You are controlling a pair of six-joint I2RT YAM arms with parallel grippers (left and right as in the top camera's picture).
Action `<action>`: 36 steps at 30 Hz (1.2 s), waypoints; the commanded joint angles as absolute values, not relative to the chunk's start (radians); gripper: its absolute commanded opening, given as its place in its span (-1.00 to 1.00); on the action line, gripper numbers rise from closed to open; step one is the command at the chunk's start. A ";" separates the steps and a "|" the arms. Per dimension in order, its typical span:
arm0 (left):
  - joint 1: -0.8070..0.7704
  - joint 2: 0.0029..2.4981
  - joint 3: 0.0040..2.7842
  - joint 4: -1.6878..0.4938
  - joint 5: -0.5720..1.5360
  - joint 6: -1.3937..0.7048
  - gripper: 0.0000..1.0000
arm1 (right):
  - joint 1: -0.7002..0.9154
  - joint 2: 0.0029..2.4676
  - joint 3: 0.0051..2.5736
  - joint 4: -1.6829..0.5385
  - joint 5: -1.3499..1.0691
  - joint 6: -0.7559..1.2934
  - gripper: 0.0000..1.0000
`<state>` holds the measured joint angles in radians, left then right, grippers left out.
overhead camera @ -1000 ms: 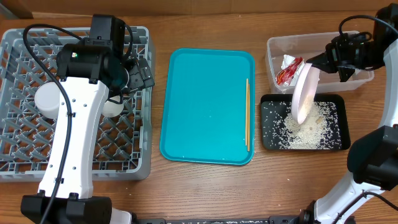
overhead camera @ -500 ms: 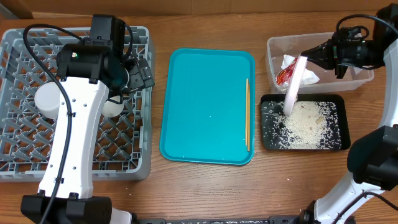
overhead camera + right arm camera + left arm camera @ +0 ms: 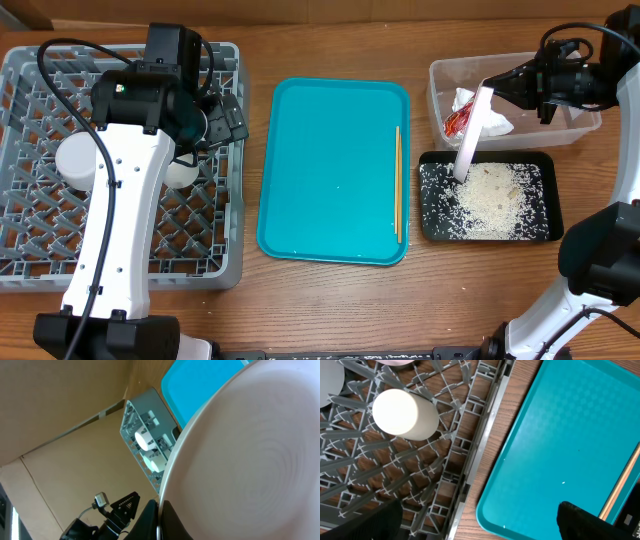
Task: Sort waste into correct bins and load items into the dishwasher
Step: 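Tip the plate to pour the rice onto the black tray, then carry the emptied plate left and set it on the teal tray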
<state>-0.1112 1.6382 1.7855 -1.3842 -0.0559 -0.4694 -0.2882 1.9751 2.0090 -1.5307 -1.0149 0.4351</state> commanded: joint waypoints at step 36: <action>-0.112 1.644 1.792 -1.383 -0.052 -0.483 1.00 | -0.202 1.937 2.021 -1.532 -1.127 0.313 -0.92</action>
